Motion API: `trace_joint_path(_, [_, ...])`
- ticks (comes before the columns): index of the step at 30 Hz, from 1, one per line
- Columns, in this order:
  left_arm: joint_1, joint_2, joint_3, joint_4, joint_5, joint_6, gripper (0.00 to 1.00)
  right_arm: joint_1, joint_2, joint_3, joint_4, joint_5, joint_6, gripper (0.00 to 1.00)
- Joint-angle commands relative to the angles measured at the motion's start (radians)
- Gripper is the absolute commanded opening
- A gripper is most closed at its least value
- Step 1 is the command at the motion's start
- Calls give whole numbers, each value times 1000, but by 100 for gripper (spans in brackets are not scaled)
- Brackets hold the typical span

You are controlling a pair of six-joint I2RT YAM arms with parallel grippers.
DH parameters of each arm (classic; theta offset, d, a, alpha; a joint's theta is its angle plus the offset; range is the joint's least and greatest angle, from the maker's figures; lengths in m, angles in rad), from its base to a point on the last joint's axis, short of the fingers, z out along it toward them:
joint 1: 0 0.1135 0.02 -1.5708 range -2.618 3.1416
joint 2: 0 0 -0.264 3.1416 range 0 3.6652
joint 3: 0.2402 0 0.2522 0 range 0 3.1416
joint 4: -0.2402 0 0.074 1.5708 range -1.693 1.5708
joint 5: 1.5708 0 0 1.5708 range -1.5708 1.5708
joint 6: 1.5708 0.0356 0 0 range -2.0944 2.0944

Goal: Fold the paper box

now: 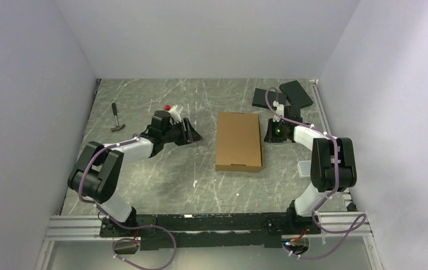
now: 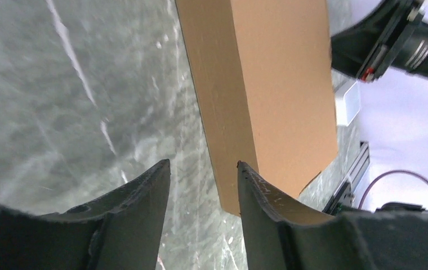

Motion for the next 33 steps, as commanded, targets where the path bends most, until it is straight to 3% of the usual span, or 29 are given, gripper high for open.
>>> trace_joint_path(1, [-108, 37, 49, -63, -51, 11, 51, 76, 23, 64, 3, 100, -27, 15])
trace_joint_path(3, [-152, 76, 76, -90, -71, 22, 46, 150, 37, 82, 10, 169, -101, 15])
trace_joint_path(6, [-204, 147, 116, -94, -67, 23, 45, 203, 66, 117, -15, 101, -121, 15])
trace_joint_path(12, [-252, 220, 147, -69, -65, 9, 44, 181, 69, 98, -25, -3, -92, 15])
trace_joint_path(20, [-229, 17, 22, -98, -260, 15, 48, 73, -19, 86, -72, -23, -128, 20])
trace_joint_path(26, [-207, -193, -98, -89, -399, 31, 50, -50, -77, 104, -175, -169, -277, 27])
trace_joint_path(29, [-194, -322, -170, -75, -463, 32, 64, -86, -81, 109, -217, -196, -317, 27])
trace_joint_path(31, [-179, -392, -212, -65, -482, 12, 80, -91, -83, 101, -215, -197, -319, 27])
trace_joint_path(32, [-167, -417, -239, -54, -481, -4, 93, -91, -83, 94, -209, -203, -314, 27])
trace_joint_path(33, [-153, -435, -258, -30, -459, -17, 97, -91, -79, 88, -202, -215, -308, 26])
